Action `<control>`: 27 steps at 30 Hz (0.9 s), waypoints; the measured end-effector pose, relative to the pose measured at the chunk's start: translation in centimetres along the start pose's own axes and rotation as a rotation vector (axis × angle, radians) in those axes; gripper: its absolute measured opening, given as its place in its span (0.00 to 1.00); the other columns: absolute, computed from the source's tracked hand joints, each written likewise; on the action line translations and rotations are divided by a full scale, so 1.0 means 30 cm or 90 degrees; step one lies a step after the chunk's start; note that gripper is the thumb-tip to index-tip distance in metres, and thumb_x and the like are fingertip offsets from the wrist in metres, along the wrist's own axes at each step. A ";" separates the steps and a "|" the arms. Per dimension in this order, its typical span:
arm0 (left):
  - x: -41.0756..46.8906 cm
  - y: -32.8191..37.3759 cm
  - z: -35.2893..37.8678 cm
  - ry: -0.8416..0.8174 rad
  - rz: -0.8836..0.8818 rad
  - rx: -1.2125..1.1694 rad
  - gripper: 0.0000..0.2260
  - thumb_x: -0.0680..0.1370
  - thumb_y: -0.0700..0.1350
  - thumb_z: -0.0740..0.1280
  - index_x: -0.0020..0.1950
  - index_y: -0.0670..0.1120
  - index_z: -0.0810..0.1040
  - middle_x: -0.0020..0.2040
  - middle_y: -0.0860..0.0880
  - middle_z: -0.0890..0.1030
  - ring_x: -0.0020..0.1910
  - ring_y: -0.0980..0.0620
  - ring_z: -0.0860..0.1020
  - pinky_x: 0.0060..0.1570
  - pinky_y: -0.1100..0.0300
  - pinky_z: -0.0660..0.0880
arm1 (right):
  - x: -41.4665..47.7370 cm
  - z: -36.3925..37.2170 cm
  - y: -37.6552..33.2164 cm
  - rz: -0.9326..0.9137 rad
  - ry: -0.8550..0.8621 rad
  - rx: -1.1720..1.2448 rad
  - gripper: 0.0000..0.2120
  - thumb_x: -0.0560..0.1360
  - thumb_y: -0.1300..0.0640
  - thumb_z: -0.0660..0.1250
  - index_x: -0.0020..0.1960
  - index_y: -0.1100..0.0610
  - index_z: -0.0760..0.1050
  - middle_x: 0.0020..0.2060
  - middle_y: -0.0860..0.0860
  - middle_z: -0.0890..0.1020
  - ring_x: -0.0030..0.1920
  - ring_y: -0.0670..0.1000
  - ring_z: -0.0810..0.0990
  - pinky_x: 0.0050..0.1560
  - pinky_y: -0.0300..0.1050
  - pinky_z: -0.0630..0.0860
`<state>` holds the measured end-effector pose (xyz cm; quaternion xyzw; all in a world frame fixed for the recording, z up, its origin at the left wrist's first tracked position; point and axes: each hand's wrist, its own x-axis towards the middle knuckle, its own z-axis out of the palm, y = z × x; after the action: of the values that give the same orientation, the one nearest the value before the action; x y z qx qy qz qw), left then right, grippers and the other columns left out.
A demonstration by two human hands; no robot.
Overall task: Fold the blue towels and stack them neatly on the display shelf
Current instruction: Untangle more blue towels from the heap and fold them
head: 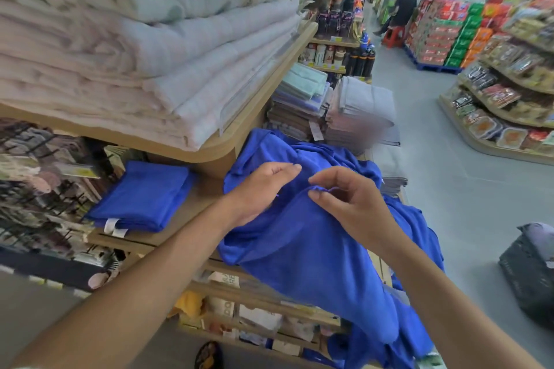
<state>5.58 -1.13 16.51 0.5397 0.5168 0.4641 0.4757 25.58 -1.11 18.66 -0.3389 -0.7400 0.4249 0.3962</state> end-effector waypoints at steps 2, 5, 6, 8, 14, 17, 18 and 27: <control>-0.043 0.013 0.017 -0.012 0.016 0.002 0.20 0.83 0.51 0.61 0.31 0.54 0.76 0.26 0.60 0.72 0.23 0.63 0.68 0.23 0.68 0.64 | 0.020 0.012 -0.011 -0.014 0.068 0.000 0.07 0.75 0.59 0.76 0.44 0.48 0.82 0.38 0.43 0.84 0.37 0.44 0.79 0.43 0.37 0.76; -0.108 0.047 0.040 -0.025 0.055 0.003 0.20 0.87 0.44 0.56 0.43 0.46 0.84 0.31 0.69 0.69 0.23 0.64 0.74 0.22 0.59 0.67 | 0.036 0.025 -0.006 -0.037 0.116 -0.084 0.08 0.72 0.54 0.78 0.40 0.45 0.81 0.38 0.43 0.83 0.39 0.42 0.80 0.41 0.32 0.73; -0.121 0.058 0.048 -0.029 0.080 0.009 0.19 0.87 0.45 0.56 0.45 0.41 0.83 0.43 0.66 0.65 0.25 0.61 0.75 0.26 0.51 0.67 | 0.037 0.030 -0.003 -0.039 0.128 -0.112 0.08 0.71 0.53 0.79 0.39 0.44 0.81 0.40 0.43 0.82 0.40 0.43 0.80 0.41 0.31 0.72; -0.138 0.065 0.054 -0.047 0.123 0.033 0.15 0.85 0.50 0.61 0.50 0.44 0.84 0.39 0.50 0.87 0.32 0.59 0.75 0.35 0.57 0.70 | 0.037 0.036 0.000 -0.028 0.139 -0.147 0.10 0.70 0.52 0.80 0.38 0.43 0.79 0.43 0.43 0.79 0.44 0.43 0.79 0.43 0.30 0.72; -0.143 0.121 0.023 -0.037 0.140 0.101 0.16 0.82 0.54 0.64 0.52 0.43 0.83 0.39 0.41 0.73 0.42 0.47 0.67 0.43 0.43 0.65 | 0.053 0.015 -0.031 -0.030 0.062 -0.080 0.13 0.72 0.57 0.78 0.37 0.54 0.74 0.32 0.41 0.78 0.35 0.42 0.78 0.41 0.34 0.73; -0.146 0.167 0.013 -0.071 0.170 0.142 0.15 0.83 0.53 0.60 0.46 0.48 0.82 0.37 0.42 0.70 0.39 0.46 0.65 0.41 0.41 0.65 | 0.051 0.001 -0.062 -0.028 0.023 -0.023 0.16 0.73 0.56 0.78 0.36 0.56 0.72 0.29 0.42 0.74 0.29 0.44 0.71 0.32 0.32 0.67; -0.147 0.185 0.013 -0.078 0.179 0.150 0.15 0.84 0.51 0.60 0.46 0.49 0.82 0.38 0.44 0.71 0.39 0.47 0.66 0.42 0.44 0.65 | 0.051 -0.005 -0.073 -0.028 0.016 -0.006 0.17 0.74 0.56 0.78 0.36 0.56 0.71 0.28 0.42 0.73 0.28 0.44 0.69 0.30 0.32 0.65; -0.093 0.401 -0.003 0.019 0.341 0.395 0.17 0.84 0.52 0.57 0.40 0.46 0.75 0.33 0.53 0.70 0.33 0.58 0.67 0.37 0.60 0.65 | 0.133 -0.087 -0.230 -0.054 0.003 0.129 0.16 0.76 0.59 0.75 0.41 0.68 0.72 0.34 0.59 0.74 0.39 0.53 0.70 0.42 0.50 0.67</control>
<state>6.77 -4.07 28.46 0.7665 0.4801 0.4013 0.1448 24.89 0.34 26.89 -0.2661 -0.7060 0.4800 0.4477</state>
